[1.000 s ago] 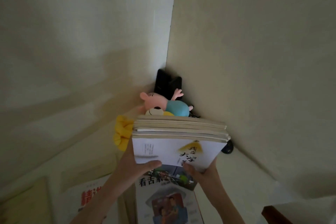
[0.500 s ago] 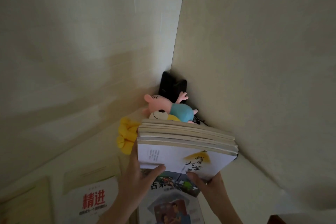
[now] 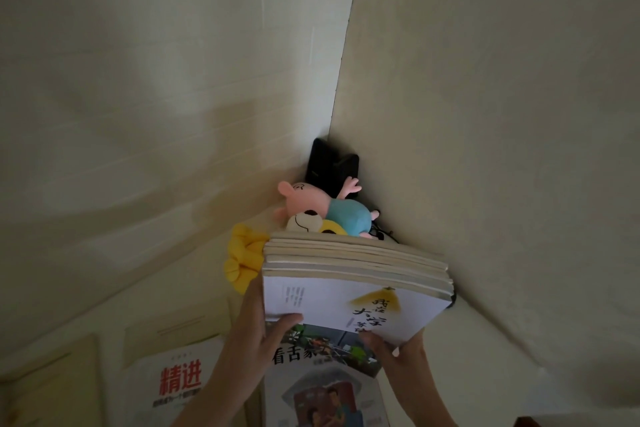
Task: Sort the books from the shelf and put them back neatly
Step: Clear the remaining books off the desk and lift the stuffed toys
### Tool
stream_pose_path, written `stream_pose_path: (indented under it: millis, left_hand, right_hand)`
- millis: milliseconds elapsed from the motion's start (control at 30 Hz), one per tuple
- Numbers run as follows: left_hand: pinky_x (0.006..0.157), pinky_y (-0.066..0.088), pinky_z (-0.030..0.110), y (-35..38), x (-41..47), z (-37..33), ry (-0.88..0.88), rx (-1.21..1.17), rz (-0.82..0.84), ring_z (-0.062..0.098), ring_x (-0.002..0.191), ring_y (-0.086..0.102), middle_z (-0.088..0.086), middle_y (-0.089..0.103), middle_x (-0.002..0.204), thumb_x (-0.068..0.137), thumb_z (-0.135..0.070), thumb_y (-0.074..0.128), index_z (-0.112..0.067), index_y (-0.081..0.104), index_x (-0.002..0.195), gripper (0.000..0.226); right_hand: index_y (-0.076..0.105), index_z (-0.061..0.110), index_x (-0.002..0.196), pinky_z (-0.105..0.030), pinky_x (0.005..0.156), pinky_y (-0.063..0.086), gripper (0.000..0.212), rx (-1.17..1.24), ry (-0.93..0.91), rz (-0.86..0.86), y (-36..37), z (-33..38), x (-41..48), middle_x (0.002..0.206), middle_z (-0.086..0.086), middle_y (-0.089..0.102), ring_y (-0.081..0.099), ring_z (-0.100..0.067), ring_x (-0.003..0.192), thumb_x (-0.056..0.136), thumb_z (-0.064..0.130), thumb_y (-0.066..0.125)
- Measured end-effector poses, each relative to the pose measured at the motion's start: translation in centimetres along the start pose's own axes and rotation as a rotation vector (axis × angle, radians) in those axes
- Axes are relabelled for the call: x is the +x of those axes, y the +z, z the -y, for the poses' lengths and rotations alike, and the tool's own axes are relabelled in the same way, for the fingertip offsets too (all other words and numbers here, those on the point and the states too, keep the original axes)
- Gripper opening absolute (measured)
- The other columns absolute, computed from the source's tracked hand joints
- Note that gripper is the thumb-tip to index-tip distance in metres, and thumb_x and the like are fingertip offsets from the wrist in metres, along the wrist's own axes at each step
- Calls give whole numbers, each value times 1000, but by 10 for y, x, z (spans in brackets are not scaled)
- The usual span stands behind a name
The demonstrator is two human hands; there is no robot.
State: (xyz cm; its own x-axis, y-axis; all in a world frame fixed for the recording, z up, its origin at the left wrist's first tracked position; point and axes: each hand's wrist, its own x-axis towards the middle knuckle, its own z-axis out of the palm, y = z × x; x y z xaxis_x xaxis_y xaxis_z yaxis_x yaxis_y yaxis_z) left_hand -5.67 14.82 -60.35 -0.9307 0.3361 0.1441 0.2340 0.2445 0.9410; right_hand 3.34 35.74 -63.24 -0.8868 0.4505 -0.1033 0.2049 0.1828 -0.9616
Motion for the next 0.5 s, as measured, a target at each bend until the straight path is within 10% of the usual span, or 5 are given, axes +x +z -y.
stream_pose_path:
  millis: [133,233,500]
  left_hand:
    - [85,49,11,1,10,-7,-4,-62,26,-12,112,50,-21,44,130,83,-26,59,-58,10,135,79]
    - [80,48,8,-4,22,-18,23,-83,27,-7,114,53,-30,31,138,88,-26,58,-80,-9,122,93]
    - [77,50,23,-38,29,-74,376,218,-82,21,91,56,-1,51,117,94,-58,36,-54,11,146,58]
  right_hand:
    - [17,50,122,-18,66,55,92,-35,-100,-77,2,8,-1,119,2,50,62,-11,97,74,-3,75]
    - [3,75,123,-18,81,53,116,-68,-198,-99,-1,31,0,133,30,34,50,17,109,71,6,80]
    - [6,86,115,-17,74,55,95,-59,-327,7,-19,120,-18,115,63,22,45,23,107,70,32,70]
